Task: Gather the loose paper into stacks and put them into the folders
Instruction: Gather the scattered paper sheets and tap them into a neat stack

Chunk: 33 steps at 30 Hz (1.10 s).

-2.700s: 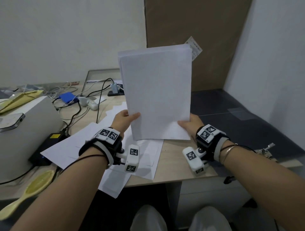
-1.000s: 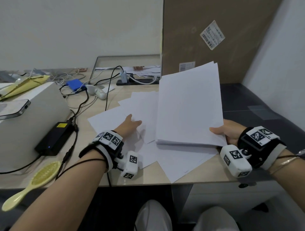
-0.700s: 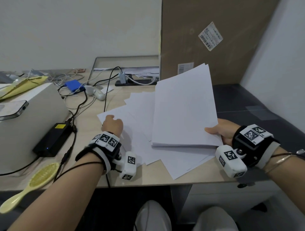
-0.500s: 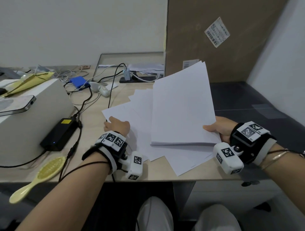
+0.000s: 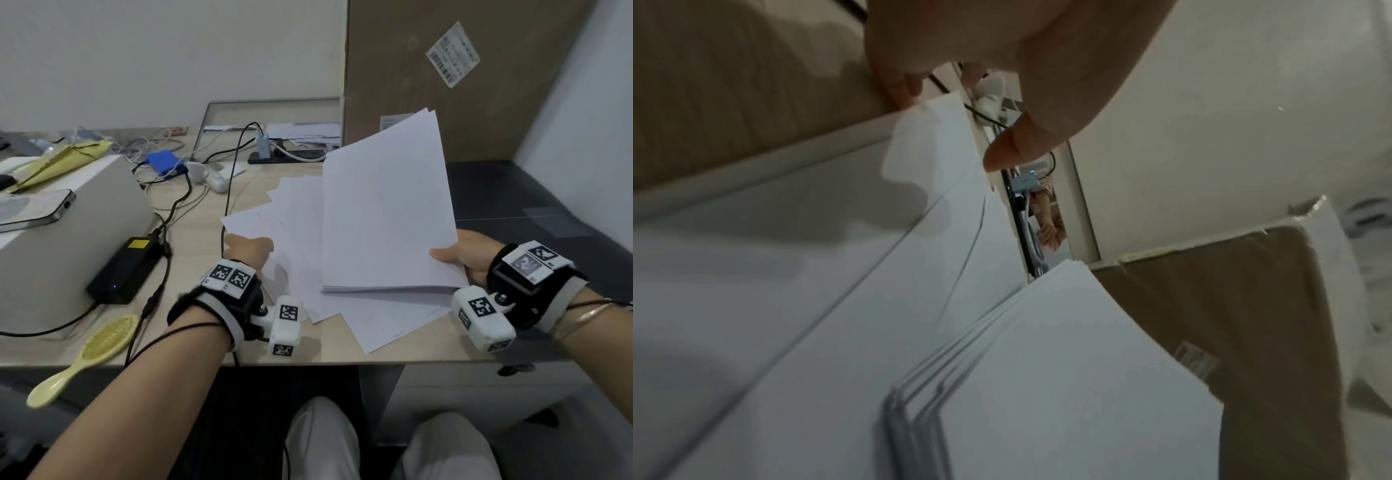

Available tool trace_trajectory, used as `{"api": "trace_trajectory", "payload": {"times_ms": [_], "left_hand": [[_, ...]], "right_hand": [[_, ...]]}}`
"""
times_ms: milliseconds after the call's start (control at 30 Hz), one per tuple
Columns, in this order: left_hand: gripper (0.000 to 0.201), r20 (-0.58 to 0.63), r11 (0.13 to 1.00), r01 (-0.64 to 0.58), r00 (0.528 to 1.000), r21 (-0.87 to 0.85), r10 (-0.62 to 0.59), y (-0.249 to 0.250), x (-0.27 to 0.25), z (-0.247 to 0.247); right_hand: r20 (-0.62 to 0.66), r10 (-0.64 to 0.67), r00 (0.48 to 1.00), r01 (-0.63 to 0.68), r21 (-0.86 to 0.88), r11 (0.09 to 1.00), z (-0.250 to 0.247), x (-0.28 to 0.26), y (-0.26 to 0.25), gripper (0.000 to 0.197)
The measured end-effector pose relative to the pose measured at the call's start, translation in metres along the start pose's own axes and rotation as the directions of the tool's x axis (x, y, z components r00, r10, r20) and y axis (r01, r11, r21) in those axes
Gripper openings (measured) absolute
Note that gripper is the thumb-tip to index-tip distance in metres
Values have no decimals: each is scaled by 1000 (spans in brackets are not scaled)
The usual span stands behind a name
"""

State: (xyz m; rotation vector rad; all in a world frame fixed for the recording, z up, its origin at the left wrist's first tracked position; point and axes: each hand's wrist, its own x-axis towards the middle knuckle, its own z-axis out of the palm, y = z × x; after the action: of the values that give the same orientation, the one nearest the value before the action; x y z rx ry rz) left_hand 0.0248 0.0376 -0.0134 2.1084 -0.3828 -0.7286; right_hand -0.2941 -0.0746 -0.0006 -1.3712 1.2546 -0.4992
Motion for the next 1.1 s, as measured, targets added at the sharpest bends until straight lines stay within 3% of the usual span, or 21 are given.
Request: {"api": "trace_trajectory", "payload": {"times_ms": [100, 167, 300, 400, 533, 667, 833, 1000, 1100], "left_hand": [[74, 28, 942, 79, 997, -325, -74, 1, -2, -4], [65, 45, 895, 93, 996, -436, -82, 2, -3, -5], [31, 120, 960, 12, 993, -279, 23, 15, -7, -4], [35, 298, 989, -30, 952, -148, 74, 28, -9, 0], [18, 441, 984, 64, 897, -167, 17, 31, -15, 9], [57, 474, 981, 160, 876, -111, -89, 23, -1, 28], [89, 540, 990, 139, 836, -36, -98, 17, 42, 59], [26, 566, 998, 69, 823, 0, -57, 34, 2, 42], [25, 602, 996, 91, 796, -14, -64, 27, 6, 30]], "right_hand": [[-7, 10, 1000, -10, -7, 1000, 1, -2, 1, 37], [-16, 17, 1000, -17, -16, 1000, 0, -2, 1, 38], [-5, 28, 1000, -28, -33, 999, -6, 4, 5, 38], [10, 36, 999, -36, 4, 999, -9, 4, 2, 39], [54, 33, 998, -36, 51, 998, -10, 10, 2, 39], [106, 53, 993, -59, 47, 997, -10, 15, 0, 34], [124, 80, 989, -87, 52, 995, -16, 19, 0, 31], [205, 129, 970, -143, 56, 988, -18, 20, -3, 30], [260, 165, 951, -174, 10, 985, -9, 21, -5, 28]]}}
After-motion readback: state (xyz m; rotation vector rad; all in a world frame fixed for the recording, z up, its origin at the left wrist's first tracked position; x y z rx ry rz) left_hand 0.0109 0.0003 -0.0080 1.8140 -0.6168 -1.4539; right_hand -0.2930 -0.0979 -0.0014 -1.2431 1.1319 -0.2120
